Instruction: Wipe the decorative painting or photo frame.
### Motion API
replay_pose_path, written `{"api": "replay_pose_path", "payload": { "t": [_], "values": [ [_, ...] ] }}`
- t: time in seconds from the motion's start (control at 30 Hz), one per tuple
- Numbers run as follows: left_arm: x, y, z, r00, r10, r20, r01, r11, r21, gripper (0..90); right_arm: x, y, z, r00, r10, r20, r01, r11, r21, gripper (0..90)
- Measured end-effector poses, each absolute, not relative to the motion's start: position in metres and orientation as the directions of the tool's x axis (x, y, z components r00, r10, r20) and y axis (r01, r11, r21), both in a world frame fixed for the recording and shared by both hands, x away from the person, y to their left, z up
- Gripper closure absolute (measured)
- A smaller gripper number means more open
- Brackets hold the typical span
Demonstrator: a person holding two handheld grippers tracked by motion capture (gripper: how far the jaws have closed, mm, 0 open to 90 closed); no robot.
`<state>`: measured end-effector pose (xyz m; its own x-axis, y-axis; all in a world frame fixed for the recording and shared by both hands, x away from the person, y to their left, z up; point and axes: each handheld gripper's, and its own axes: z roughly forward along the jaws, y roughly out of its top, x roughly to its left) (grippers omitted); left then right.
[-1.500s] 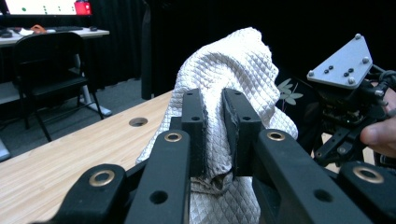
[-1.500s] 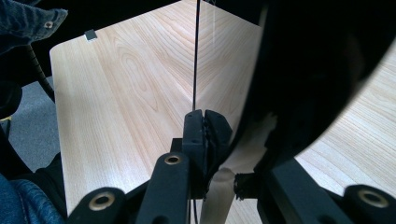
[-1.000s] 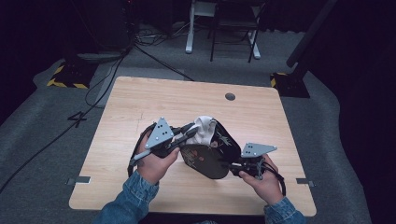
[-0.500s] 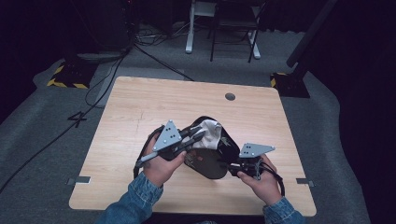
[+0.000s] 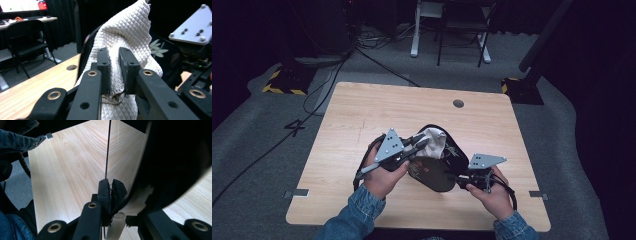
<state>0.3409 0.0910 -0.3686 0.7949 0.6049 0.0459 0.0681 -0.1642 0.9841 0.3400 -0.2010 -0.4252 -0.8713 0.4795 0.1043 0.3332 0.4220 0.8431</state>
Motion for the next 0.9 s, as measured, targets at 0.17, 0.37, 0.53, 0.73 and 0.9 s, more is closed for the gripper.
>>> {"api": "replay_pose_path", "payload": {
  "t": [0.17,0.37,0.53,0.73,0.9],
  "values": [
    [0.344,0.097,-0.37,0.782,0.622,0.041,0.074,-0.159,0.985,79.4,0.34,-0.201,-0.425,-0.871,0.479,0.106,0.333,0.42,0.844,78.9],
    [0.346,0.104,-0.372,0.764,0.644,0.041,0.084,-0.161,0.983,79.4,0.34,-0.201,-0.425,-0.87,0.481,0.106,0.335,0.42,0.844,78.9],
    [0.347,0.104,-0.374,0.761,0.648,0.041,0.089,-0.167,0.982,79.4,0.339,-0.201,-0.425,-0.87,0.481,0.103,0.333,0.422,0.843,79.0],
    [0.345,0.099,-0.375,0.773,0.633,0.036,0.094,-0.17,0.981,79.4,0.339,-0.2,-0.425,-0.868,0.486,0.103,0.337,0.424,0.841,78.8],
    [0.343,0.091,-0.376,0.788,0.614,0.04,0.09,-0.179,0.98,79.4,0.339,-0.199,-0.425,-0.867,0.488,0.101,0.337,0.426,0.84,78.8]
  ]
}}
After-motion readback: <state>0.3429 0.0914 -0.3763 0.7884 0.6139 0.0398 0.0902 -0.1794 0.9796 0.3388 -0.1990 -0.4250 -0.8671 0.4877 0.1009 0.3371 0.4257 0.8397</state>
